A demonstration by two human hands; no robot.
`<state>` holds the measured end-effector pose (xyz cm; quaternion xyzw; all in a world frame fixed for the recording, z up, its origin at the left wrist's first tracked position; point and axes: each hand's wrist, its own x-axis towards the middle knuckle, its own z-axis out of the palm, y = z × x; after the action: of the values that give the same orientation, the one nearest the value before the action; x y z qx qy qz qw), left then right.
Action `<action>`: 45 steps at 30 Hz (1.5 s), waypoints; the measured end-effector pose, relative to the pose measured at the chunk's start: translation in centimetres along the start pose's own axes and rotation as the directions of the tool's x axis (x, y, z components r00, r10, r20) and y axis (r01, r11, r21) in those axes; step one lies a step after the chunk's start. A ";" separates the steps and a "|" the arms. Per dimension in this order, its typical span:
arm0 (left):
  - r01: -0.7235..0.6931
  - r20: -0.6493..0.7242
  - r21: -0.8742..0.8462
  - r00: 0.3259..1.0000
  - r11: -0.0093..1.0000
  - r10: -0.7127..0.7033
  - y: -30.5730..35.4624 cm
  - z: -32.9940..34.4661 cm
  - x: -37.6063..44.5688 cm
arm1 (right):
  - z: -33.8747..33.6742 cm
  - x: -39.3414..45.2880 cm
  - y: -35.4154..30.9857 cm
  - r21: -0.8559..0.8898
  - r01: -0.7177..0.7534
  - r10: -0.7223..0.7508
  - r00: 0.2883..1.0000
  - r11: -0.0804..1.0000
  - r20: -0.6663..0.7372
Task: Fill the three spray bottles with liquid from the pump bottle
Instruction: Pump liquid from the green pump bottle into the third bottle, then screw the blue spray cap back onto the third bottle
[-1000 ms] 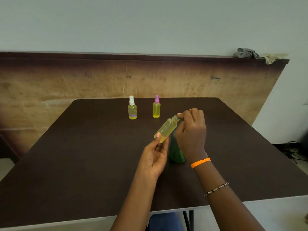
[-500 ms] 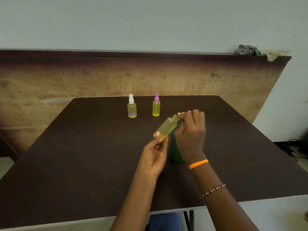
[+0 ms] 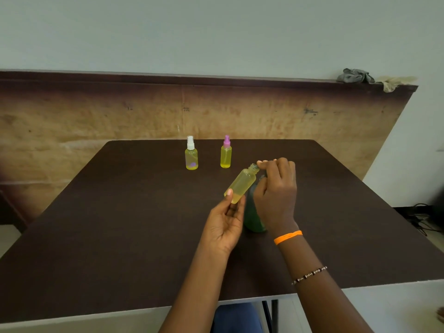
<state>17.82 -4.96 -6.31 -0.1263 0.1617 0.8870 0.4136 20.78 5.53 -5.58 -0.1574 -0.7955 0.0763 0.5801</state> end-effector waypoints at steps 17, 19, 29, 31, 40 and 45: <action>0.048 0.032 -0.031 0.998 0.998 -0.047 0.5 -1.7 0.2 | -4.2 -1.0 4.8 0.081 -0.514 0.502 0.855 0.854 0.132; 0.068 0.043 -0.032 0.997 0.997 -0.066 0.4 -1.9 0.1 | -3.8 -2.0 6.0 -0.029 -0.571 0.552 0.778 0.820 0.299; 0.103 0.066 -0.003 0.993 0.995 -0.102 0.3 -2.0 -0.3 | -1.4 -4.5 6.6 -0.207 -0.479 0.492 0.608 0.853 0.624; 0.102 0.064 -0.003 0.993 0.995 -0.101 0.3 -2.0 -0.3 | -1.5 -4.3 6.6 -0.209 -0.504 0.511 0.590 0.838 0.625; 0.107 0.059 0.002 0.993 0.994 -0.107 -0.1 -2.0 -0.4 | -2.4 -4.1 6.7 -0.301 -0.578 0.633 0.541 0.758 0.555; 0.109 0.074 -0.002 0.991 0.994 -0.108 -0.2 -1.6 -0.5 | -5.0 0.1 4.4 0.085 -0.638 0.589 0.748 0.766 0.306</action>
<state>18.42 -5.85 -7.60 -0.1033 0.1367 0.8677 0.4666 26.19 9.37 -5.28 -0.3450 -0.7576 0.3564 0.4243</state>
